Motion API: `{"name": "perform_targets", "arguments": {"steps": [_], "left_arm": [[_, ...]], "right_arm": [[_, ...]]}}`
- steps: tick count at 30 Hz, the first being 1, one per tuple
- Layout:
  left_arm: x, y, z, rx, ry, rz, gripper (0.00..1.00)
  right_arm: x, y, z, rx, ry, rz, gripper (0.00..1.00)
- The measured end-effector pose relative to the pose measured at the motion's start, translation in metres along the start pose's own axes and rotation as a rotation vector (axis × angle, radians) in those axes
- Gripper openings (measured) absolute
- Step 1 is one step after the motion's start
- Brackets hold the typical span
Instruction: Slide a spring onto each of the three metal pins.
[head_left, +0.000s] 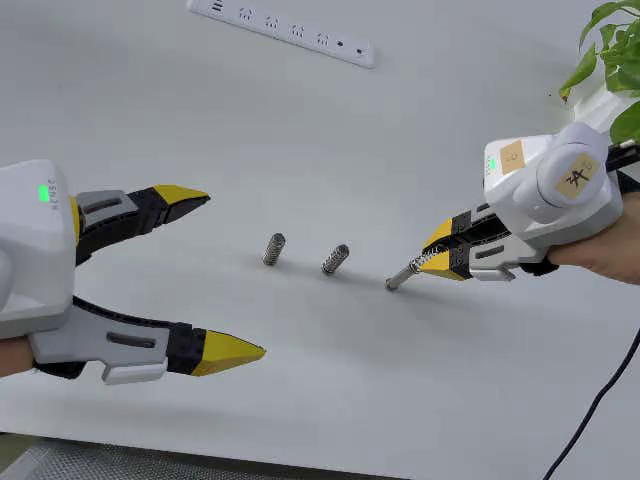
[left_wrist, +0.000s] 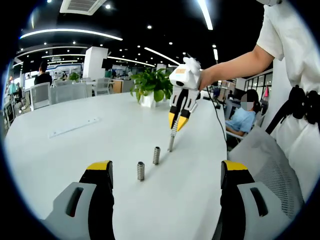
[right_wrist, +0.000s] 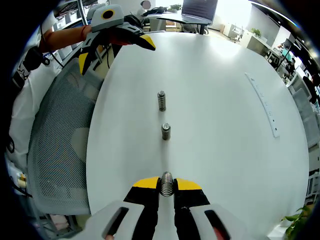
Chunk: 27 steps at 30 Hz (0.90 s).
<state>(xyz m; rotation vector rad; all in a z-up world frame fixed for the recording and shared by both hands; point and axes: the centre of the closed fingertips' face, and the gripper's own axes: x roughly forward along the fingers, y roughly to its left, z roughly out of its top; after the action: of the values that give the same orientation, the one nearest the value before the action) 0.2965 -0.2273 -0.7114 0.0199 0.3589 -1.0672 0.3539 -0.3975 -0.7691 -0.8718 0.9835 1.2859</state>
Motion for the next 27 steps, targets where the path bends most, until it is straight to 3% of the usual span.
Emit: {"name": "perform_targets", "arguments": {"steps": [27], "left_arm": [[-0.001, -0.003, -0.002, -0.013, -0.002, -0.011, 0.88]], "right_arm": [[0.022, 0.005, -0.001, -0.025, 0.023, 0.028, 0.07]]}}
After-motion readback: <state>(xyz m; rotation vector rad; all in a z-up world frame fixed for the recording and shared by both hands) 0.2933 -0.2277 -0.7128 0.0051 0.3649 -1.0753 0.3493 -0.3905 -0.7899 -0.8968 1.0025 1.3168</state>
